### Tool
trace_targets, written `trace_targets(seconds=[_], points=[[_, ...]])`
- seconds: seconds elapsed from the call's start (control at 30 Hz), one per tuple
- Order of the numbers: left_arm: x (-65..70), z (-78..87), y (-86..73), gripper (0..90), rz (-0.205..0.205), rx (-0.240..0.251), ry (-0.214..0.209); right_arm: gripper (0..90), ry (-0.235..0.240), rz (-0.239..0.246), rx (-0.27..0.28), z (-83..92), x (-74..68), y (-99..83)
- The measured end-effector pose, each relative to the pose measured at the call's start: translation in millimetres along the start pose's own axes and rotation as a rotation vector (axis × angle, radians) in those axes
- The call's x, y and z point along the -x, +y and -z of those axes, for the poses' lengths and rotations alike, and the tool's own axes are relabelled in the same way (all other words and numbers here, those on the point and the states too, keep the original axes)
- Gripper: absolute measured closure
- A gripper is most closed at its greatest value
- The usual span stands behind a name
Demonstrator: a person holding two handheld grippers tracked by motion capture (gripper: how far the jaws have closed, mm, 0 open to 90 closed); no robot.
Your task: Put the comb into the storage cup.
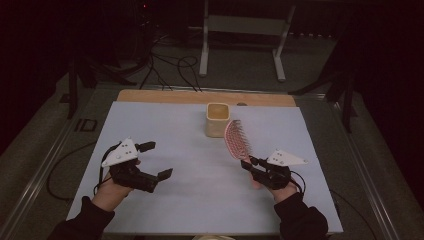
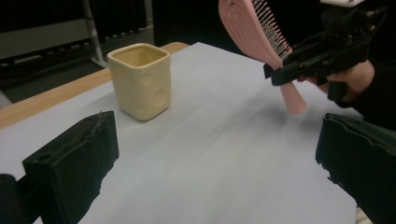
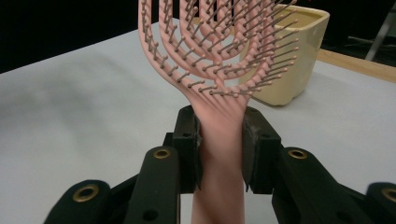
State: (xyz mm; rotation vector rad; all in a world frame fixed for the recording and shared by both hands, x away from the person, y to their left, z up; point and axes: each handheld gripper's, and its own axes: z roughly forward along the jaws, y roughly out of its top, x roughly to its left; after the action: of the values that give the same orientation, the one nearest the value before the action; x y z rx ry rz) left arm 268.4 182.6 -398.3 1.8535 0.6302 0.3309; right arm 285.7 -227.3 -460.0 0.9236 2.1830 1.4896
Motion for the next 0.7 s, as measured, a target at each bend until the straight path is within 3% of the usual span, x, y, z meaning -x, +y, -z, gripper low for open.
trace_targets(seconds=[0.47, 0.7], points=[[7.2, -32.7, 25.3, 0.2, 0.020, -0.046, -0.036, 70.7, 0.008, 0.002, 0.001, -0.6, -1.0, 0.9], [10.9, -44.2, 35.8, 0.2, 0.034, -0.067, -0.032, 70.7, 0.006, 0.002, 0.002, -0.8, -1.4, 0.9]])
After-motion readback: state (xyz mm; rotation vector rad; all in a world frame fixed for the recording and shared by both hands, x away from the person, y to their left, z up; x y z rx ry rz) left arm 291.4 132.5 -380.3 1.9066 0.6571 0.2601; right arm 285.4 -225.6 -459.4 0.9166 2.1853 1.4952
